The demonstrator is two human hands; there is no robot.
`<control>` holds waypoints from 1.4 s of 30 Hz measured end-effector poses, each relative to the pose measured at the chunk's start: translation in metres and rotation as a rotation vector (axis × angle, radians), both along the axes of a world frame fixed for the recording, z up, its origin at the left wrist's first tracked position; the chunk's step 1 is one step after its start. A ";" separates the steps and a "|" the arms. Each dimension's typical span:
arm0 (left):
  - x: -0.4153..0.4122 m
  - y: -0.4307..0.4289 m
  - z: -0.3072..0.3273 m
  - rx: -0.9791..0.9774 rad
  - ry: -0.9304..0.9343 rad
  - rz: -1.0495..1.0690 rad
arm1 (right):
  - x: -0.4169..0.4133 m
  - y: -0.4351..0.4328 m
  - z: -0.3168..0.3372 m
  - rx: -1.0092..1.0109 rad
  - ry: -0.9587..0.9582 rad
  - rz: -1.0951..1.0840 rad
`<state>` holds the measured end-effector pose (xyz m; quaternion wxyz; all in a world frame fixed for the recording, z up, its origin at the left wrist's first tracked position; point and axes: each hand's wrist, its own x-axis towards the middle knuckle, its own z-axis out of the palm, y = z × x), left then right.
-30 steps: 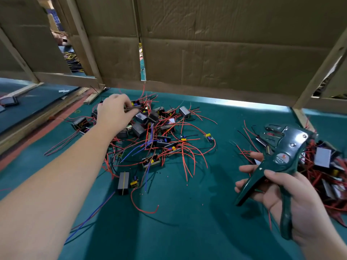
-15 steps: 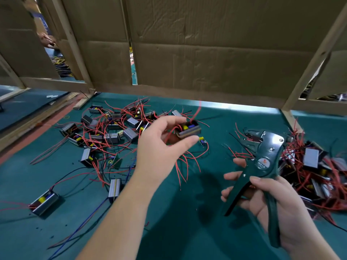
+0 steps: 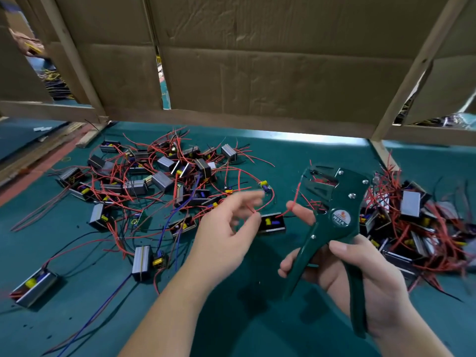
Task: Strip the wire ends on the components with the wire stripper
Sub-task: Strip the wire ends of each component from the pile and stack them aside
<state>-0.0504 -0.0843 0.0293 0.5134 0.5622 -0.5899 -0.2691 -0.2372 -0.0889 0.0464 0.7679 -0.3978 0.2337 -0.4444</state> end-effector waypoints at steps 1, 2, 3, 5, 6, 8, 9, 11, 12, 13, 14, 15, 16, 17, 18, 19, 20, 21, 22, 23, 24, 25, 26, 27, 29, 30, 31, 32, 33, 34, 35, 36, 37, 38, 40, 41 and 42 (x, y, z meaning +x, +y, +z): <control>0.001 0.000 -0.001 -0.048 -0.131 0.120 | 0.001 0.000 -0.001 0.002 0.020 -0.005; 0.002 0.000 -0.001 -0.109 -0.233 0.275 | 0.002 -0.001 -0.002 0.003 0.034 -0.010; 0.003 0.001 0.001 -0.191 -0.293 0.415 | 0.003 0.000 -0.003 0.007 0.040 -0.010; 0.002 0.002 0.002 -0.371 -0.358 0.484 | 0.005 0.001 -0.006 0.021 0.031 0.019; 0.000 0.001 0.000 -0.408 -0.365 0.412 | 0.007 0.002 -0.006 0.027 0.025 0.041; -0.007 0.001 -0.002 -0.289 -0.287 0.215 | 0.011 0.004 -0.005 0.042 0.008 0.079; -0.012 0.002 -0.002 -0.180 -0.229 0.123 | 0.013 0.004 -0.005 0.049 -0.005 0.101; -0.018 0.003 -0.002 0.004 -0.103 -0.039 | 0.014 0.005 -0.005 0.068 -0.042 0.142; -0.018 0.003 -0.003 0.075 0.001 -0.098 | 0.014 0.005 -0.005 0.074 -0.060 0.160; -0.017 0.003 -0.002 0.133 0.123 -0.130 | 0.014 0.005 -0.006 0.077 -0.076 0.172; -0.015 0.002 -0.002 0.178 0.235 -0.141 | 0.014 0.005 -0.006 0.076 -0.091 0.178; -0.012 0.001 -0.002 0.189 0.304 -0.143 | 0.013 0.005 -0.006 0.071 -0.106 0.181; -0.010 0.000 -0.003 0.176 0.323 -0.121 | 0.013 0.004 -0.007 0.061 -0.117 0.182; -0.009 -0.001 -0.004 0.154 0.301 -0.083 | 0.013 0.003 -0.007 0.051 -0.117 0.176; -0.008 -0.001 -0.004 0.138 0.285 -0.064 | 0.012 0.003 -0.008 0.045 -0.103 0.160; -0.008 0.000 -0.004 0.128 0.275 -0.060 | 0.012 0.002 -0.008 0.046 -0.081 0.137; -0.009 0.000 -0.004 0.127 0.276 -0.065 | 0.011 0.002 -0.009 0.054 -0.061 0.117; -0.009 0.000 -0.003 0.137 0.293 -0.070 | 0.010 0.002 -0.009 0.070 -0.049 0.099; -0.009 -0.001 -0.003 0.162 0.340 -0.077 | 0.009 0.001 -0.009 0.090 -0.045 0.076; -0.009 -0.002 -0.003 0.190 0.393 -0.089 | 0.008 0.000 -0.009 0.109 -0.043 0.048; -0.008 -0.002 -0.003 0.216 0.428 -0.113 | 0.007 -0.001 -0.009 0.120 -0.040 0.019; -0.007 -0.002 -0.003 0.231 0.415 -0.147 | 0.006 -0.002 -0.009 0.123 -0.036 -0.004; -0.007 -0.002 -0.004 0.239 0.359 -0.186 | 0.006 -0.002 -0.009 0.120 -0.034 -0.016; -0.008 -0.001 -0.006 0.235 0.269 -0.225 | 0.006 -0.003 -0.010 0.115 -0.037 -0.017; -0.011 0.001 -0.011 0.209 0.083 -0.272 | 0.006 -0.003 -0.012 0.102 -0.052 0.007; -0.013 0.003 -0.013 0.181 0.016 -0.266 | 0.007 -0.002 -0.013 0.098 -0.061 0.025; -0.015 0.003 -0.014 0.140 -0.022 -0.253 | 0.007 -0.002 -0.014 0.097 -0.071 0.039; -0.015 0.003 -0.015 0.100 -0.039 -0.239 | 0.007 -0.002 -0.014 0.099 -0.080 0.044; -0.015 0.002 -0.016 0.064 -0.045 -0.218 | 0.007 -0.002 -0.014 0.100 -0.082 0.036; -0.014 0.001 -0.015 0.035 -0.034 -0.183 | 0.007 -0.002 -0.013 0.102 -0.077 0.016; -0.012 -0.001 -0.015 0.006 0.004 -0.135 | 0.007 -0.003 -0.012 0.112 -0.065 -0.018; -0.010 -0.003 -0.013 -0.020 0.070 -0.080 | 0.008 -0.003 -0.012 0.131 -0.045 -0.061; -0.007 -0.005 -0.012 -0.041 0.151 -0.027 | 0.008 -0.004 -0.012 0.156 -0.021 -0.097; -0.003 -0.007 -0.011 -0.053 0.232 0.021 | 0.008 -0.004 -0.011 0.182 0.009 -0.121; 0.003 -0.009 -0.008 -0.052 0.360 0.077 | 0.009 -0.004 -0.013 0.219 0.079 -0.112; 0.005 -0.009 -0.007 -0.039 0.411 0.089 | 0.010 -0.003 -0.014 0.232 0.110 -0.081; 0.007 -0.010 -0.006 -0.027 0.466 0.092 | 0.011 -0.002 -0.014 0.247 0.117 -0.037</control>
